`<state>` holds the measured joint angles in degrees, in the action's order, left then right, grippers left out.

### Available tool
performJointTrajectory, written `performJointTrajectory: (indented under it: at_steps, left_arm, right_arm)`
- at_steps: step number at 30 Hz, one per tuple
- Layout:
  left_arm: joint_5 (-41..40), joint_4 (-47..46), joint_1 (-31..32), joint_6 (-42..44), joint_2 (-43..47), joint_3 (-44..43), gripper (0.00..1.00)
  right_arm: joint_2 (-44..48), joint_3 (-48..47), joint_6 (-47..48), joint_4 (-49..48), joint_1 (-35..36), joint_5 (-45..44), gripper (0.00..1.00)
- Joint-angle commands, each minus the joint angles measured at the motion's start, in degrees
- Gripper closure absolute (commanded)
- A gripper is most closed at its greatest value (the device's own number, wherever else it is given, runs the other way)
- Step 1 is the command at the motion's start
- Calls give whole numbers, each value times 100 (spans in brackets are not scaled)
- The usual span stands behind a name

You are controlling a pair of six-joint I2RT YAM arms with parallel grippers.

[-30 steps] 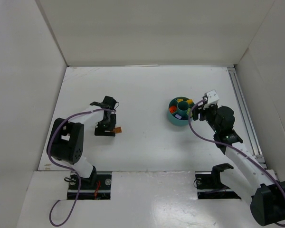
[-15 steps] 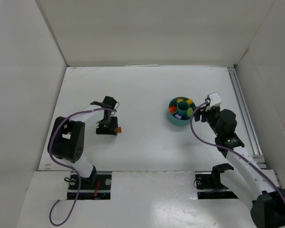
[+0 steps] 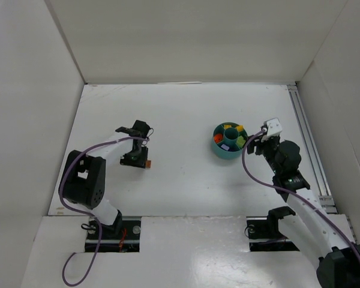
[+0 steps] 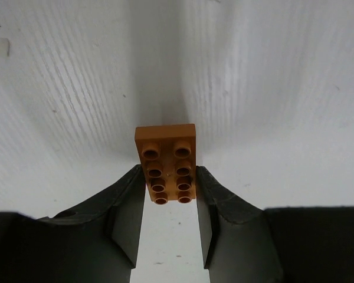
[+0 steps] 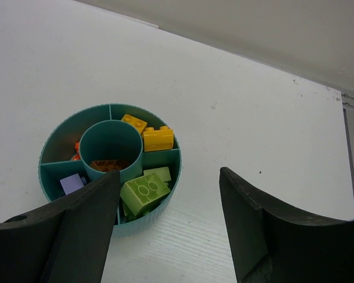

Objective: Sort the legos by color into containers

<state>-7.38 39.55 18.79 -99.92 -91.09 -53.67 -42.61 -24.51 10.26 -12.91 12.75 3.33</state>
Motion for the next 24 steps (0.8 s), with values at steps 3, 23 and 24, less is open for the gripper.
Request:
performJointTrajectory:
  at_steps: [3, 23, 24]
  left_arm:
    - [-1273, 597, 660, 472, 460, -924, 76]
    - [-5805, -2019, 4326, 5112, -1446, -4511, 78]
    - [-5671, -2230, 4326, 5201, -1447, -4512, 78]
  right_arm:
    - [139, 52, -33, -151, -19, -87, 27]
    - [2230, -449, -1315, 2967, -71, -3493, 1]
    - [2231, -519, -1490, 3431, -71, -3767, 1]
